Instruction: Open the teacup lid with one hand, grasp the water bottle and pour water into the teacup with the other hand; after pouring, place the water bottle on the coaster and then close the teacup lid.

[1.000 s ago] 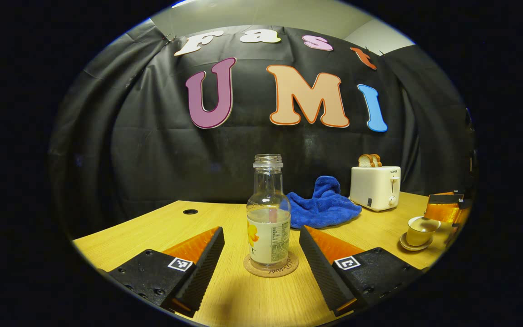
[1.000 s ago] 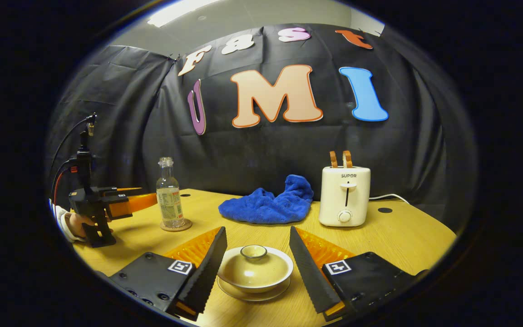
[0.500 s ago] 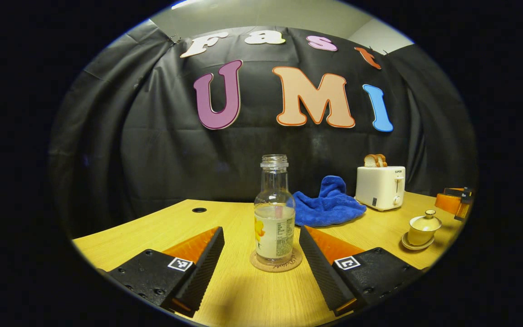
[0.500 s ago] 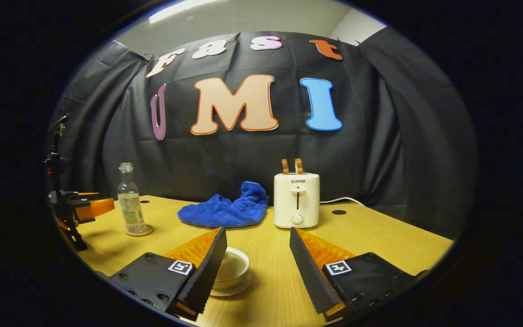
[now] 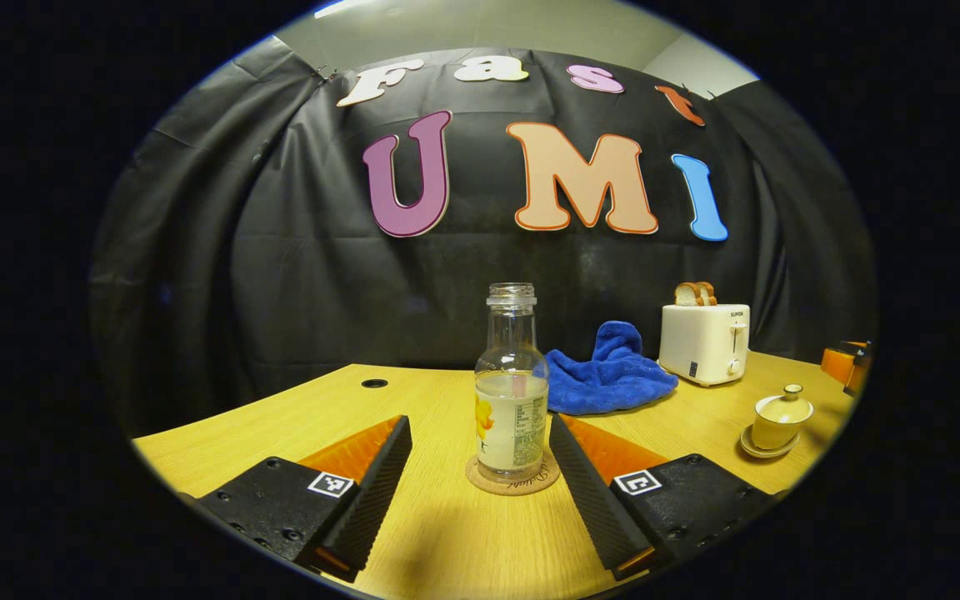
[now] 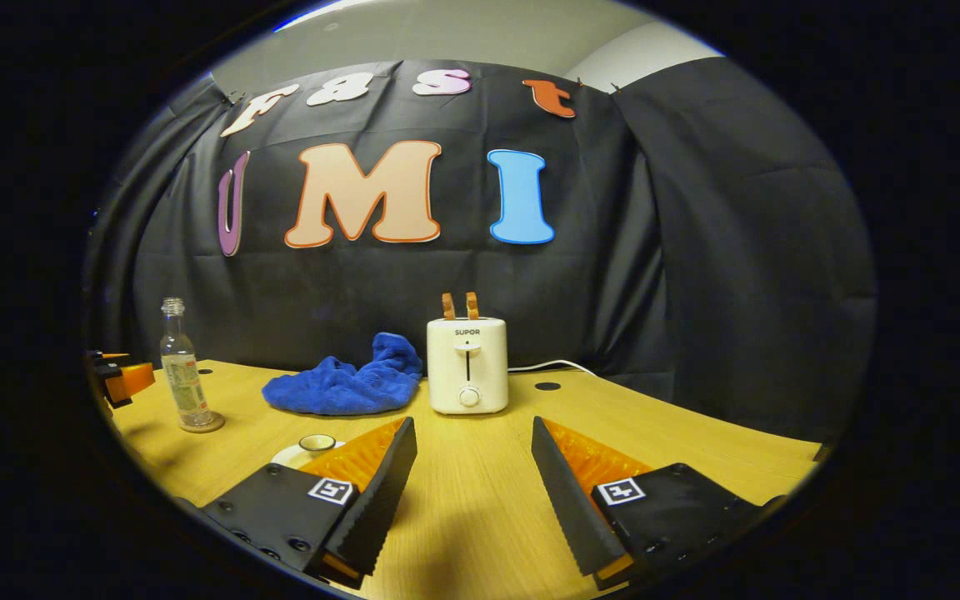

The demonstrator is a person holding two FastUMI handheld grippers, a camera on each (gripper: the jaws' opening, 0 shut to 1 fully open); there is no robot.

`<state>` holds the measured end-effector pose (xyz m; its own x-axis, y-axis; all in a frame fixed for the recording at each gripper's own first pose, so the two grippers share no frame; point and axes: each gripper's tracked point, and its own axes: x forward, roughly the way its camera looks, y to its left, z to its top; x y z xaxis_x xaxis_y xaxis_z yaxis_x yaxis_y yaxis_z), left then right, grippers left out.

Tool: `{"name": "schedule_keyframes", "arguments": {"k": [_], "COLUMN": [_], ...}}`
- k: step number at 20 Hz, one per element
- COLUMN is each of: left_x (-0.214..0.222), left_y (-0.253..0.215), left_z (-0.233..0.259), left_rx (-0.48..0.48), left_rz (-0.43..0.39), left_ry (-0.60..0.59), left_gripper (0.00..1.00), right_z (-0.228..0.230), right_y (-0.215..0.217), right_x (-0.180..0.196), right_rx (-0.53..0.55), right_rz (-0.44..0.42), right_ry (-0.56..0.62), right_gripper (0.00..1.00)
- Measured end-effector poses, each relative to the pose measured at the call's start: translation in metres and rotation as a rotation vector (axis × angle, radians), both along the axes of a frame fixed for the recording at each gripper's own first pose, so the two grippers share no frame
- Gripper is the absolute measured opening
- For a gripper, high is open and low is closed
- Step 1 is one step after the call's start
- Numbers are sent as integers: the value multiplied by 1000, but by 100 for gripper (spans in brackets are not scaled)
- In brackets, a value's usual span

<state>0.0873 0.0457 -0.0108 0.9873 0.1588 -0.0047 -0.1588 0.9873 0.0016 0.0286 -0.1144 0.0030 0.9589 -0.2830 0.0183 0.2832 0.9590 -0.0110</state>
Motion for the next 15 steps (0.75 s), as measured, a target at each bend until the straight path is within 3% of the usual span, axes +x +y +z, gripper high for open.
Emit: {"name": "schedule_keyframes", "arguments": {"k": [3, 10, 14, 15], "left_x": [-7, -24, -31, -31], "left_y": [8, 20, 20, 19], "left_z": [-1, 2, 2, 2], "left_rx": [1, 4, 5, 5], "left_rz": [45, 144, 150, 149], "left_ry": [0, -2, -1, -2], "left_gripper": [97, 97, 100, 97], "right_z": [1, 1, 1, 2], "right_y": [-5, -6, -6, -6], "right_x": [-6, -7, -8, -8], "right_rx": [-1, -2, -2, -2], "right_rz": [-27, -35, -35, -35], "right_ry": [-1, -1, 0, 0], "right_gripper": [87, 90, 90, 90]}}
